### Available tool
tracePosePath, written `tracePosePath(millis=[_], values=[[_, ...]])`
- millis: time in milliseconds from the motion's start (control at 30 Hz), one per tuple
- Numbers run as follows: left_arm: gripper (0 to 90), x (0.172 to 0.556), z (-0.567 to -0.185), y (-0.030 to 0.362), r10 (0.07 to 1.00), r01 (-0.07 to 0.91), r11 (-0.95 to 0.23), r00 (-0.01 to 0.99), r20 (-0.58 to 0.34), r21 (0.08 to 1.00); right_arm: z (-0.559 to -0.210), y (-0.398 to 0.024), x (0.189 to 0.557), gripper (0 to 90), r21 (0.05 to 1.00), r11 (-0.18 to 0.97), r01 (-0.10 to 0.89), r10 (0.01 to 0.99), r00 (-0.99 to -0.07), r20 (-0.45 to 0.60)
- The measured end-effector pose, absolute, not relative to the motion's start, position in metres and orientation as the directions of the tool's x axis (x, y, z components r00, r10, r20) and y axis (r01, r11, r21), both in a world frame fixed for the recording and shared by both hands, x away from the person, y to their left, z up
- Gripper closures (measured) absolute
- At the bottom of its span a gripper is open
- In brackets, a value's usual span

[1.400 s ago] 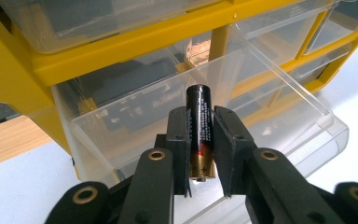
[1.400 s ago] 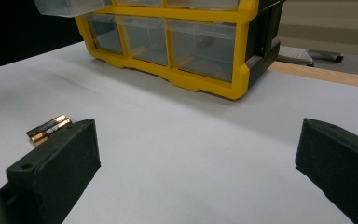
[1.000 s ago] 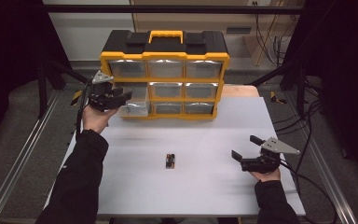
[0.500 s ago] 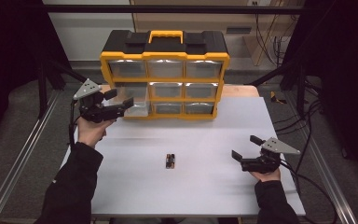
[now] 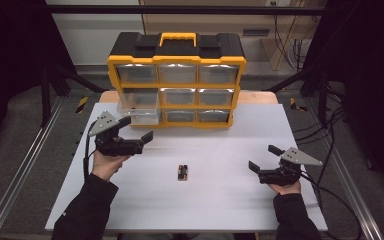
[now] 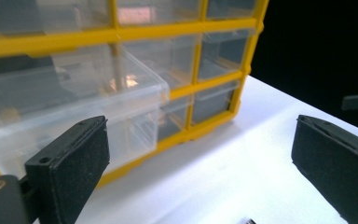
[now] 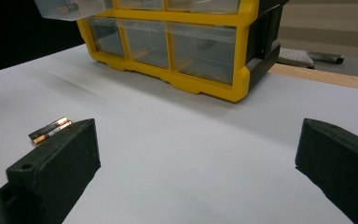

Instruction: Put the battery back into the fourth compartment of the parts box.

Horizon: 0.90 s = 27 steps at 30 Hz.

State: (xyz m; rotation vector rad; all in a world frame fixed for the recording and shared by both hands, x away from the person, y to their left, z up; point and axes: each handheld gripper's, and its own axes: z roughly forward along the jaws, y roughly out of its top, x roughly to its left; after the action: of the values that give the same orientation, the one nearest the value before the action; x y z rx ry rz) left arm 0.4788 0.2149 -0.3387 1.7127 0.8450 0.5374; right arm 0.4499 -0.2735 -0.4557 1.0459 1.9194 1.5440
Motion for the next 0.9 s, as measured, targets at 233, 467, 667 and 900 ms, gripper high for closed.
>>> tracePosePath(millis=[233,467,667,900], values=[[2.0,0.472,-0.364,0.203,0.758,0.302,-0.167,0.649,-0.074,0.938,-0.456,-0.273,0.45,0.2,0.959,0.08,0.271,0.788,-0.606,0.106],[1.2,0.471,-0.383,0.19,0.745,0.333,-0.217,0.664,-0.065,0.918,-0.456,-0.273,0.45,0.2,0.959,0.083,0.271,0.787,-0.608,0.103],[1.2,0.471,-0.4,0.174,0.735,0.366,-0.271,0.676,-0.054,0.89,-0.456,-0.273,0.45,0.2,0.959,0.083,0.272,0.788,-0.607,0.104],[0.8,0.473,-0.416,0.163,0.727,0.4,-0.307,0.684,-0.058,0.864,-0.456,-0.273,0.45,0.2,0.958,0.085,0.273,0.788,-0.608,0.103]])
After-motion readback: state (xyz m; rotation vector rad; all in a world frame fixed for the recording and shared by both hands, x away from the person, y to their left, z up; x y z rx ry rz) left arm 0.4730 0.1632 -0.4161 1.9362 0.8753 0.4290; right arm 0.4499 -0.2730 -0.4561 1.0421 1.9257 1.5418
